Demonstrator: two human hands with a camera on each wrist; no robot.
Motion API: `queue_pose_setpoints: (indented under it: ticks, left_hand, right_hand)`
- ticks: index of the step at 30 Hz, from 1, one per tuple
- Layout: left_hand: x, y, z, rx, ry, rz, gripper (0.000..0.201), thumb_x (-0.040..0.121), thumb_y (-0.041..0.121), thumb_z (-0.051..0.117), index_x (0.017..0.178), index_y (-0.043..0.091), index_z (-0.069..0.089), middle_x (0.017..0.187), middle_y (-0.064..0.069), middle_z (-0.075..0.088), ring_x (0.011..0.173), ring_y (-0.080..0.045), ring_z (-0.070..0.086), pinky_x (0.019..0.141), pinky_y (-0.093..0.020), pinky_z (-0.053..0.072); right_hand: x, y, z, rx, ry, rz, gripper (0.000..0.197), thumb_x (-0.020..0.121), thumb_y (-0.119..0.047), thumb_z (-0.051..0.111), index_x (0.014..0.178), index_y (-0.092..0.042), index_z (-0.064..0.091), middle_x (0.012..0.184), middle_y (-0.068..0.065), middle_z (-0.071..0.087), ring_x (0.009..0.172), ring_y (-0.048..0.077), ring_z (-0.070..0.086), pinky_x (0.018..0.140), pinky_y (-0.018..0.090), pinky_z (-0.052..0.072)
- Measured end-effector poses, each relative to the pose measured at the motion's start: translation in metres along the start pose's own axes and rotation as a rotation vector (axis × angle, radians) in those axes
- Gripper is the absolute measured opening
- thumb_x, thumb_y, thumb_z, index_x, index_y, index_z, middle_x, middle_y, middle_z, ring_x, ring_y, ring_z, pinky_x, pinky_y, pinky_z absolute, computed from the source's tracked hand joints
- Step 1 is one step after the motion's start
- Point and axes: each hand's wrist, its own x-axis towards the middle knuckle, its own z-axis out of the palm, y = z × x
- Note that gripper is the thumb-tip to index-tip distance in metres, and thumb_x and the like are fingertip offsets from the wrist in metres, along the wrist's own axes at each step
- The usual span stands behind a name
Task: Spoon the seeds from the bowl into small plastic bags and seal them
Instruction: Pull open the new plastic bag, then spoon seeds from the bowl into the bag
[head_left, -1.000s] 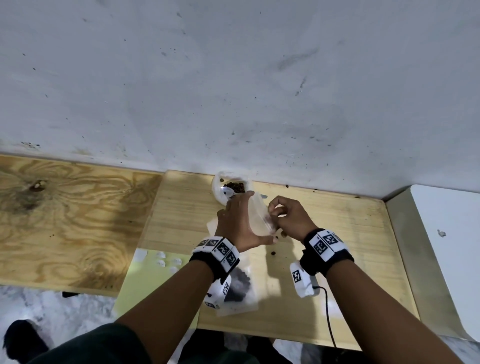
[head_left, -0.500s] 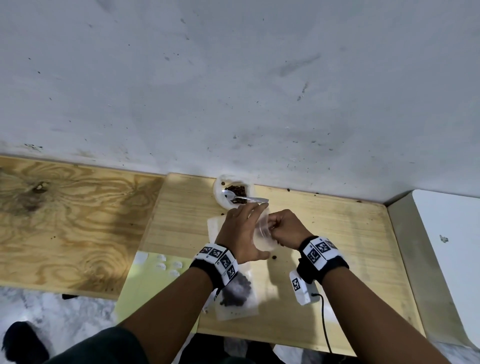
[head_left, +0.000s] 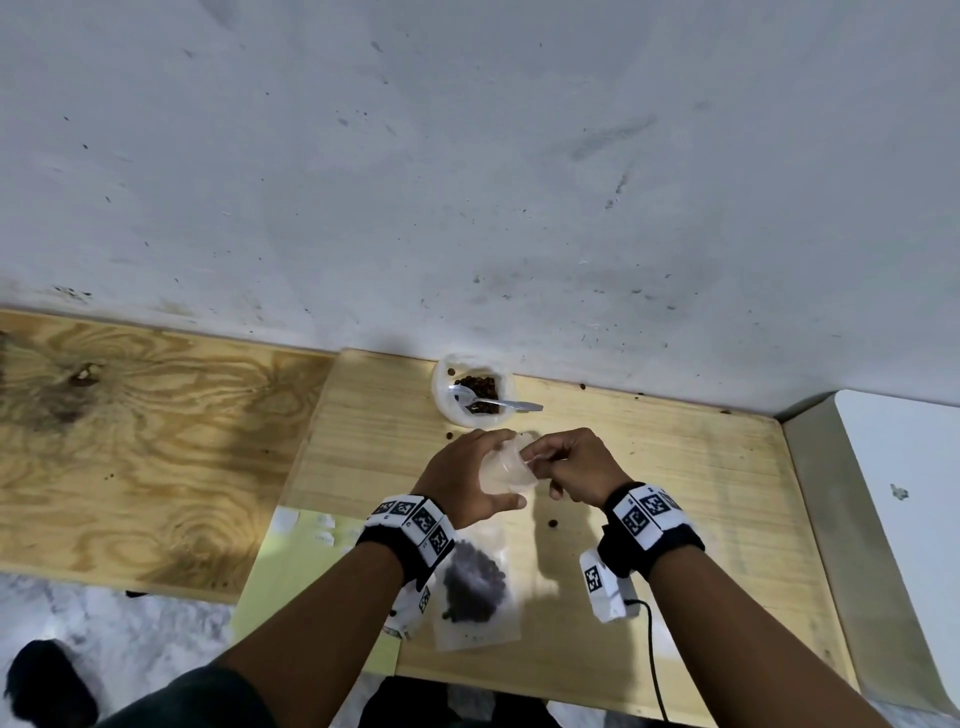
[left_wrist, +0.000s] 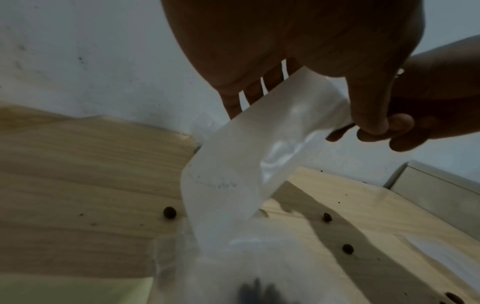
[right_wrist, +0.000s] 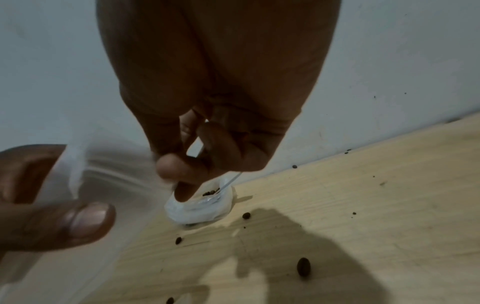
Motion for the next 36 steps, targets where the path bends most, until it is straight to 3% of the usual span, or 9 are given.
queue_pose_setpoints:
  ticks: [6,11,15,18,21,25,28,31,36]
  left_hand:
    - [0.009,-0.020,-0.003,-0.117,0.017,-0.149,0.077,0.060,0.051,0.086,0.127,0.027,0.056,0.115,0.009,0.064,0.102,-0.012,0.060,0.086,-0.024,0.046]
    - [0.025,-0.048,-0.018,-0.379,0.144,-0.432,0.066,0.060,0.048,0.087,0.118,0.027,0.061,0.110,0.006,0.067,0.103,-0.016,0.062,0.084,-0.028,0.048]
    - [0.042,-0.064,-0.031,-0.486,0.171,-0.518,0.071,0.059,0.047,0.088,0.121,0.026,0.061,0.117,0.003,0.064,0.104,-0.018,0.061,0.082,-0.030,0.047]
    - [0.058,-0.070,-0.039,-0.507,0.134,-0.541,0.083,0.052,0.051,0.089,0.126,0.026,0.060,0.127,0.002,0.060,0.111,-0.020,0.059,0.085,-0.032,0.047]
    - [0.076,-0.075,-0.043,-0.527,0.068,-0.574,0.104,0.037,0.062,0.088,0.131,0.028,0.057,0.135,0.005,0.055,0.119,-0.019,0.055,0.094,-0.035,0.046]
    - [0.094,-0.079,-0.044,-0.502,-0.022,-0.600,0.107,0.032,0.068,0.088,0.127,0.027,0.061,0.130,0.005,0.062,0.119,-0.017,0.056,0.103,-0.039,0.045]
    - [0.098,-0.080,-0.044,-0.494,-0.038,-0.596,0.079,0.046,0.056,0.090,0.113,0.022,0.069,0.117,0.004,0.068,0.109,-0.015,0.060,0.093,-0.032,0.046]
    - [0.097,-0.082,-0.043,-0.448,-0.017,-0.552,0.075,0.045,0.057,0.089,0.109,0.023,0.070,0.112,0.005,0.070,0.106,-0.014,0.063,0.093,-0.032,0.049]
    - [0.091,-0.078,-0.044,-0.418,-0.029,-0.485,0.064,0.050,0.052,0.089,0.105,0.026,0.070,0.106,0.009,0.071,0.100,-0.010,0.065,0.089,-0.030,0.052]
  right_hand:
    - [0.017,0.002,0.010,0.061,0.036,-0.007,0.013,0.087,-0.001,0.067,0.087,-0.011,0.075,0.073,0.001,0.071,0.044,0.014,0.054,0.043,0.020,0.043]
    - [0.043,0.010,0.007,0.132,0.527,0.030,0.023,0.081,-0.023,0.076,0.097,-0.022,0.060,0.087,-0.001,0.067,0.075,0.013,0.060,0.064,0.026,0.043]
    - [0.067,0.020,0.004,0.100,0.454,0.268,0.055,0.076,-0.047,0.079,0.118,-0.023,0.052,0.103,0.002,0.062,0.091,0.023,0.061,0.079,0.032,0.048]
    - [0.087,0.023,0.009,0.130,0.402,0.353,0.052,0.073,-0.050,0.081,0.111,-0.020,0.062,0.104,0.001,0.063,0.093,0.025,0.062,0.082,0.038,0.055]
    - [0.100,0.023,0.015,0.206,0.363,0.332,0.033,0.072,-0.044,0.083,0.090,-0.018,0.071,0.089,-0.001,0.069,0.077,0.020,0.060,0.066,0.031,0.049]
    - [0.114,0.026,0.022,0.260,0.411,0.304,0.021,0.075,-0.026,0.080,0.065,-0.019,0.063,0.064,-0.001,0.059,0.058,0.018,0.048,0.055,0.027,0.037]
    - [0.113,0.020,0.027,0.282,0.497,0.167,0.023,0.080,-0.019,0.075,0.068,-0.014,0.056,0.065,0.002,0.058,0.058,0.019,0.051,0.056,0.028,0.042]
    - [0.101,0.005,0.029,0.205,0.586,-0.062,0.022,0.085,-0.012,0.073,0.073,-0.009,0.054,0.072,-0.002,0.061,0.052,0.001,0.050,0.049,0.012,0.040]
    - [0.096,-0.001,0.031,0.157,0.607,-0.177,0.025,0.086,-0.016,0.074,0.072,-0.014,0.054,0.073,-0.004,0.064,0.048,0.004,0.047,0.049,0.021,0.040]
